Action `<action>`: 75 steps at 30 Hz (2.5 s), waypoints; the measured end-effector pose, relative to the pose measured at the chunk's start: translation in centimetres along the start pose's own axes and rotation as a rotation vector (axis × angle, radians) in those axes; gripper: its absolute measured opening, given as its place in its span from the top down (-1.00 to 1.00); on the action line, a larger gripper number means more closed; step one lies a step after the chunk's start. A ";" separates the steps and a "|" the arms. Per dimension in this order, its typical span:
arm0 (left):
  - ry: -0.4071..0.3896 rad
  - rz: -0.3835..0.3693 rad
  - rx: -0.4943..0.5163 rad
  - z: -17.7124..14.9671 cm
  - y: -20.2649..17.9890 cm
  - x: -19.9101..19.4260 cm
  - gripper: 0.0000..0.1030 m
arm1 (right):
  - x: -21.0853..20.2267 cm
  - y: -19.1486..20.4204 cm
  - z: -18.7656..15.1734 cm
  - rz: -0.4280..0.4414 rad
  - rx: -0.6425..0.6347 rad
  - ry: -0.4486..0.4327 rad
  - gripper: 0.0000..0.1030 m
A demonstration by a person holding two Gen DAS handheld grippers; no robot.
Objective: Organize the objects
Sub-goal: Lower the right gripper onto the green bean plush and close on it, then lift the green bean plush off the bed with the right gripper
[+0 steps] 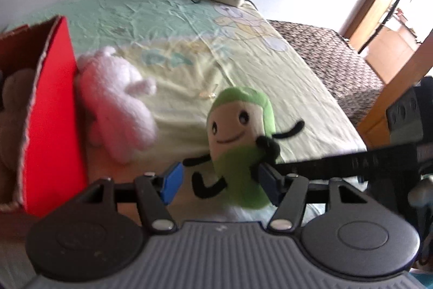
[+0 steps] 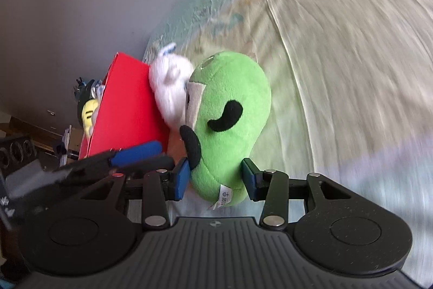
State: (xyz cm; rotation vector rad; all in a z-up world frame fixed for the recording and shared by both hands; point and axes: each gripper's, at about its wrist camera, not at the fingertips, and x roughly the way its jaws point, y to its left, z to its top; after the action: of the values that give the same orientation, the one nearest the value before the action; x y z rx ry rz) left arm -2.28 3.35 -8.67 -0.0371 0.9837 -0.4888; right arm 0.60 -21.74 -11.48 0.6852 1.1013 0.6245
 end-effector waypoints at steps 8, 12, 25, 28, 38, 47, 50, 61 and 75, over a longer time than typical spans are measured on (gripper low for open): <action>0.024 -0.044 0.021 -0.5 -0.9 0.7 -0.23 | -2.5 -0.4 -1.5 -0.028 0.024 -0.062 0.03; 0.033 -0.058 0.028 -0.6 -1.4 1.2 -0.23 | -4.0 -1.4 -0.9 -0.012 0.079 -0.137 -0.07; 0.059 -0.065 0.046 0.3 -3.0 3.2 -0.30 | -0.3 -2.4 -0.1 0.009 0.192 -0.152 -0.18; 0.068 -0.069 0.032 0.4 -2.8 3.3 -0.30 | -0.4 -2.4 -0.2 0.019 0.194 -0.142 -0.13; 0.076 -0.083 0.090 -0.5 -4.6 2.2 -0.08 | -1.7 -1.1 -1.4 0.029 0.136 -0.108 -0.04; 0.008 -0.101 0.130 -1.7 -4.8 -1.8 -0.08 | -3.1 2.3 -2.3 0.070 0.040 -0.100 -0.04; -0.038 -0.101 0.159 -1.7 -4.3 -3.8 -0.08 | -3.2 4.5 -2.2 0.078 -0.015 -0.118 -0.04; -0.221 -0.084 0.196 -0.3 0.9 -11.6 -0.08 | -1.2 13.6 -1.2 0.136 -0.164 -0.226 -0.04; -0.397 -0.019 0.205 1.9 10.4 -18.1 -0.08 | 5.6 23.6 1.7 0.161 -0.352 -0.313 -0.05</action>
State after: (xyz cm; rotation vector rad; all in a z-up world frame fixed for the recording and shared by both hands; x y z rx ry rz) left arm -5.06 19.79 4.11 0.0394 0.5425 -0.5718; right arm 1.33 -2.78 3.73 0.5444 0.6289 0.7961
